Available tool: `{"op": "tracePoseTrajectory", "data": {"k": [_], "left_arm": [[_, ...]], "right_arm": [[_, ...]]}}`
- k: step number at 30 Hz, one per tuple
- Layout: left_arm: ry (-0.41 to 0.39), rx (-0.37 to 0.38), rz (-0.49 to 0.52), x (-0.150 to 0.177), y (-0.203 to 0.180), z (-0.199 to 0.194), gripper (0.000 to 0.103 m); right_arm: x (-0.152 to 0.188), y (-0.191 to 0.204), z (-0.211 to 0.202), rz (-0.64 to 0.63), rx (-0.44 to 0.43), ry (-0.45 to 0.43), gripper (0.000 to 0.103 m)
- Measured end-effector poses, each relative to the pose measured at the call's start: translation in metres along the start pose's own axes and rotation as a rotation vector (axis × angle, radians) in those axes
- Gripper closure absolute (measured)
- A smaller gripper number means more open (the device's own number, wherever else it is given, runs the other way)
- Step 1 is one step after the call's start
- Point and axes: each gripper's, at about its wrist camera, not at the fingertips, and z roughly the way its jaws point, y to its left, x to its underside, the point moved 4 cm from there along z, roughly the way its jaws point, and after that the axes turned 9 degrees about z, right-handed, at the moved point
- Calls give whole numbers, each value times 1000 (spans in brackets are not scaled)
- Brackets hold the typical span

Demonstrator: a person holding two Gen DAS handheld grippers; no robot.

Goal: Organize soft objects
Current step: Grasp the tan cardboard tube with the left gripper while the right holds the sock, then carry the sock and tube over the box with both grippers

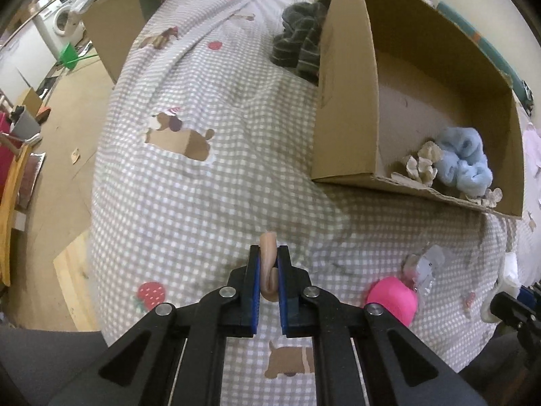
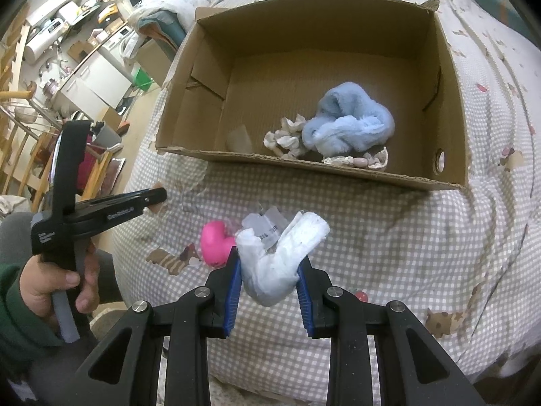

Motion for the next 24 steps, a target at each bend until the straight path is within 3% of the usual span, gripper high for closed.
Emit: {"op": "tracePoseTrajectory", "data": {"k": [7,14,24], "left_arm": [[-68,25,28,-3,-14,-44,95],[-203,46,71,-26,-37,-97,95],[-274,79,152,-71,-71,-127,95]], "right_arm": [[2,-3,-6,13,4,-31,71],[2,6,-38,10,-28,-130,71],[-41,18,-72,51,-73,-252,71]]}}
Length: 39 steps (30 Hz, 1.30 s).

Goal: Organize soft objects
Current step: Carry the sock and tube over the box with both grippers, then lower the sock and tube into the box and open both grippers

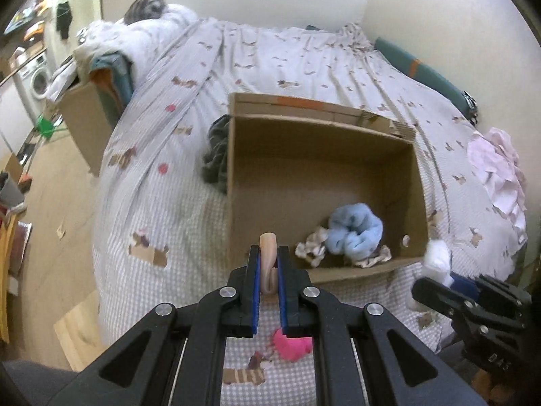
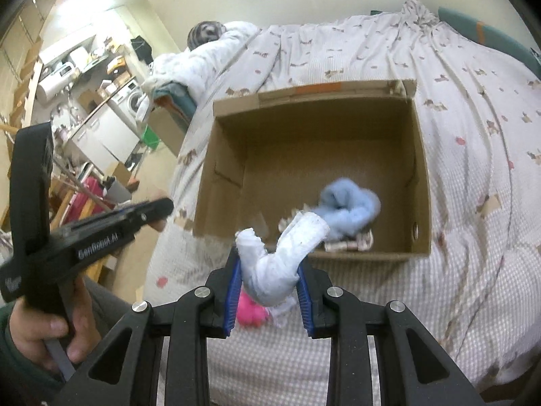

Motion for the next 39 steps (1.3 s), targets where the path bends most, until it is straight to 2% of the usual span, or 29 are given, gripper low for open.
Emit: {"op": "tracePoseTrajectory", "data": {"k": [5,12,17,20,25,30,39], "left_arm": [[-15,8,22,-22,-3,14,95],[-5,7,42,-40,-4,47,95],[52,39,12,-34,0,76,95],[61,48,15,-31,-1,84,95],[63,65,8,-32,4,84,94],[69,71,-8,-34,6,86,94],[70,79,60,-29,-6,89,94]], "right_arm": [[-31,6,5,-25,-1,-46,71],[-60,-15,28,23,5,-66,71],[-55,-38,55,91,11,-18,71],[-57,-40,62,79,20,-11,71],[-51,-40,78,69,40,36,71],[-55,-37,80,72,16,37,71],[-50,-37,91,60,19,80,71]]}}
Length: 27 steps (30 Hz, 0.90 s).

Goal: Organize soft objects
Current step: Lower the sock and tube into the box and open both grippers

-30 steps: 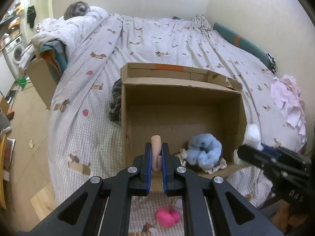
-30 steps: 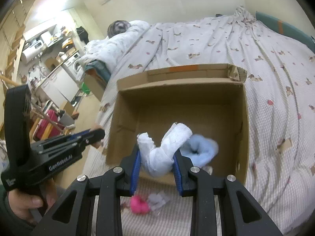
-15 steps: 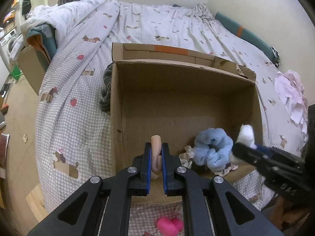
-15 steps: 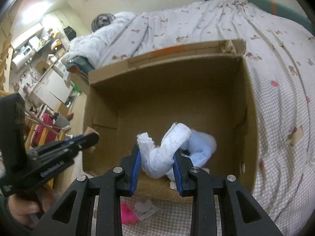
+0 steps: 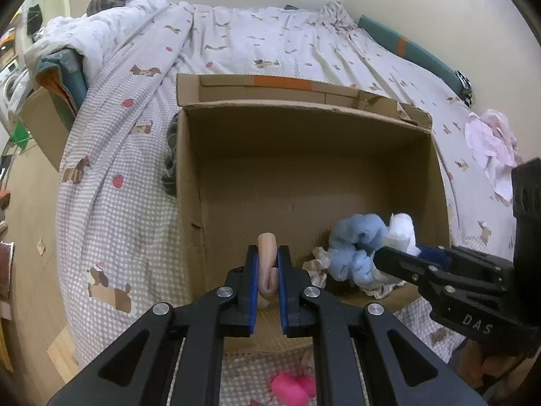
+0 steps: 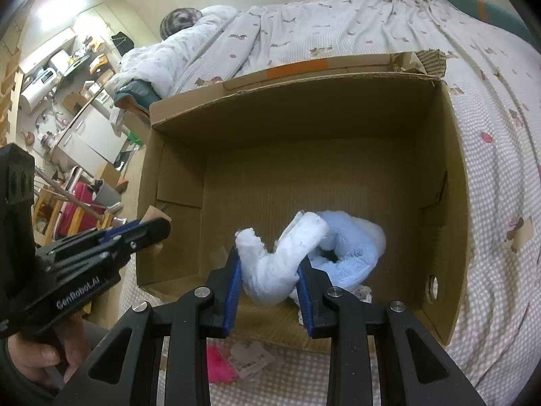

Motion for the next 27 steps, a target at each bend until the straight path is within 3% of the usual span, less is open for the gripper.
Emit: {"op": "tracePoseTrajectory", "data": {"k": [5,8,14,16,18,20,23,27], "left_arm": [[12,16,-7,0,-3,4,94],[1,-21,7,-2,-4,3,92],[-15,-14,0,-3,-5,-2,76],[-43,-11,1,-5,-6,-8,62],[-68,-15,3,-8,-6,-13,56],[-75,-18,7,-9,-6,-15,56],[-66,-15,2,-9,-6,-14,56],[-68,-44,8,-8,-5,-16,50]], "right_arm": [[0,1,5,5,9,15,71],[-1,2,3,8,0,3,71],[-7,-2,-4,45,-21,-36,70],[-8,-4,-5,52,-16,-42,67],[-9,-5,-6,58,-18,-49,49],[-9,-3,-9,51,-28,-59,46],[-11,0,-15,40,-20,-89,28],[-15,-4,-21,64,-10,-124,22]]}}
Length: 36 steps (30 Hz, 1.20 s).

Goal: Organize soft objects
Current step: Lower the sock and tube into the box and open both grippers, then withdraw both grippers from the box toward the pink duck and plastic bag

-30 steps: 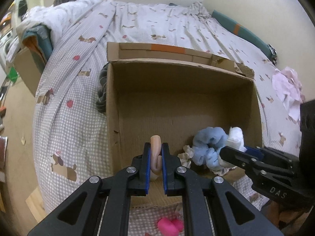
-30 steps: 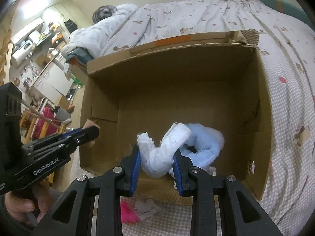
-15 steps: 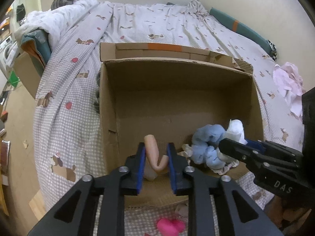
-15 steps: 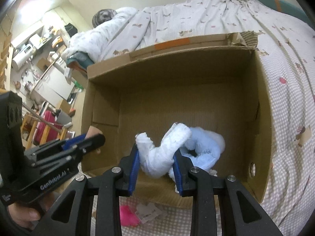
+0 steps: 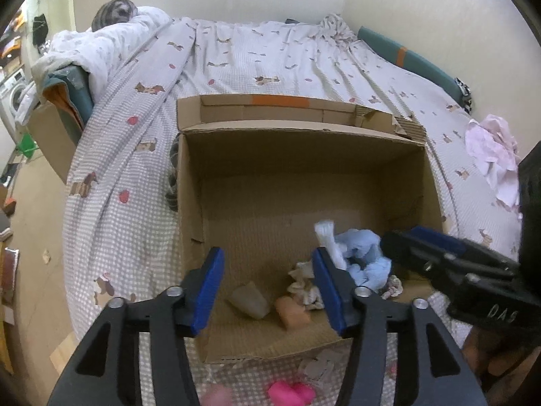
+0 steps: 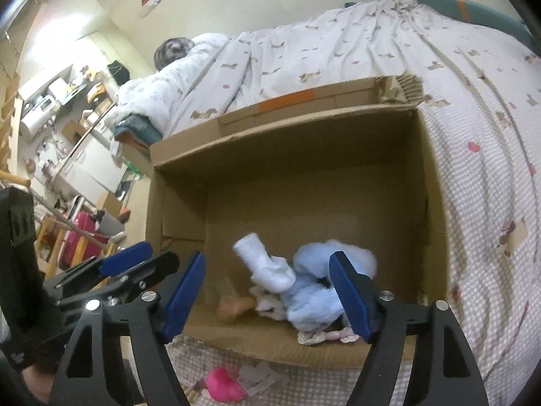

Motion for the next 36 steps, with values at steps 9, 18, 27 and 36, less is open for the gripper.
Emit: {"op": "tracePoseTrajectory", "data": {"k": [9,18,27,36], "left_arm": [[-15,-10,-37,-3,4,-5,16],[-14,-41,-68,3,14,-14,15],[-31,-78,-84,16,22,-40,15],[-16,-109,-87,44,21,-57,15]], "right_arm": [[-3,2,-13,3,14,-61,0],[1,2,-27,25,9,-76,0],[16,-3,-43,30,46,-67,0],[38,-2,-54,6,66,-47,0]]}}
